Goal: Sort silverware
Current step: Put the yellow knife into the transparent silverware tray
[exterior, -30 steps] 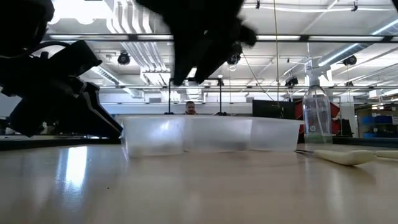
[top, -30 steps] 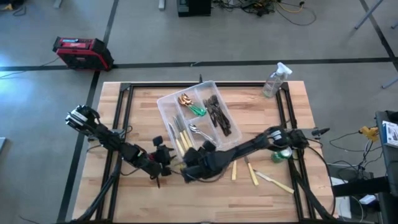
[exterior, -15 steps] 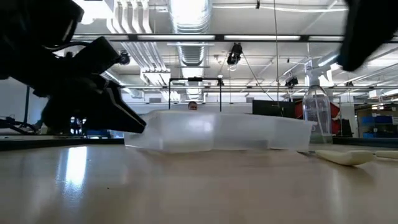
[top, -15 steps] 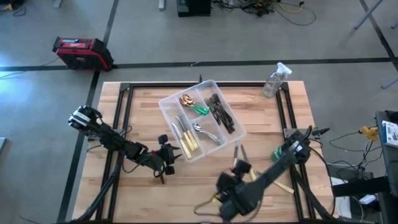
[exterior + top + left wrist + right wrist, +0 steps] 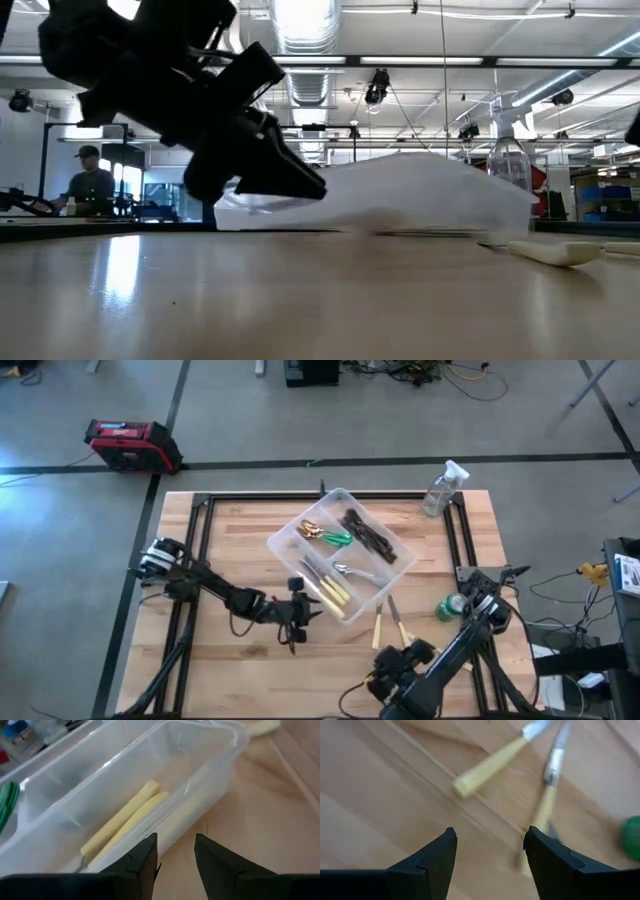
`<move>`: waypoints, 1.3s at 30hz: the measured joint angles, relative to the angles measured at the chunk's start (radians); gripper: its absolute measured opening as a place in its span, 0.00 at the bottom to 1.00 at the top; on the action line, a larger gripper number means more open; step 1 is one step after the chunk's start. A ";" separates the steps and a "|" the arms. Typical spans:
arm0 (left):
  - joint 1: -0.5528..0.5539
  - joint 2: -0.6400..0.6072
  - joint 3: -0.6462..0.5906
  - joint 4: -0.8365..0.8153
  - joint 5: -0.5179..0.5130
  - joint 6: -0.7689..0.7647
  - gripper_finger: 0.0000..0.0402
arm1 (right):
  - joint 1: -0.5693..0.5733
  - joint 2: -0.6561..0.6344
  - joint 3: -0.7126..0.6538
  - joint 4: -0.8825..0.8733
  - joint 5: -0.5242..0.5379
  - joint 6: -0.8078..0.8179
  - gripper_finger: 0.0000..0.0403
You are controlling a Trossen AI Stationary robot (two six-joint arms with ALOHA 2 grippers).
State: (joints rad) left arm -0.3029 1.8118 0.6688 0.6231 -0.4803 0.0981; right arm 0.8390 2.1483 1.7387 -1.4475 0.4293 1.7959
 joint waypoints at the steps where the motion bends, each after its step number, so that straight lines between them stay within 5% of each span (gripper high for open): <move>1: 0.011 0.000 0.011 0.001 0.009 0.011 0.30 | 0.010 0.000 -0.009 0.022 0.044 0.034 0.54; 15: 0.098 -0.227 -0.044 -0.031 0.078 0.061 0.30 | 0.083 0.130 -0.156 0.172 0.424 0.313 0.53; 24: 0.122 -0.459 -0.134 -0.103 0.018 0.085 0.30 | 0.026 0.242 -0.154 0.178 0.467 0.385 0.55; 31: 0.273 -0.511 -0.156 -0.180 0.023 0.084 0.30 | -0.025 0.276 -0.153 0.187 0.506 0.390 0.52; 39: 0.524 -0.412 -0.167 -0.179 0.255 -0.012 0.30 | -0.034 0.280 -0.154 0.197 0.506 0.384 0.45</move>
State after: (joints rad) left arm 0.2207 1.4001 0.5013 0.4438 -0.2255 0.0856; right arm 0.8055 2.4287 1.5848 -1.2501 0.9350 2.1800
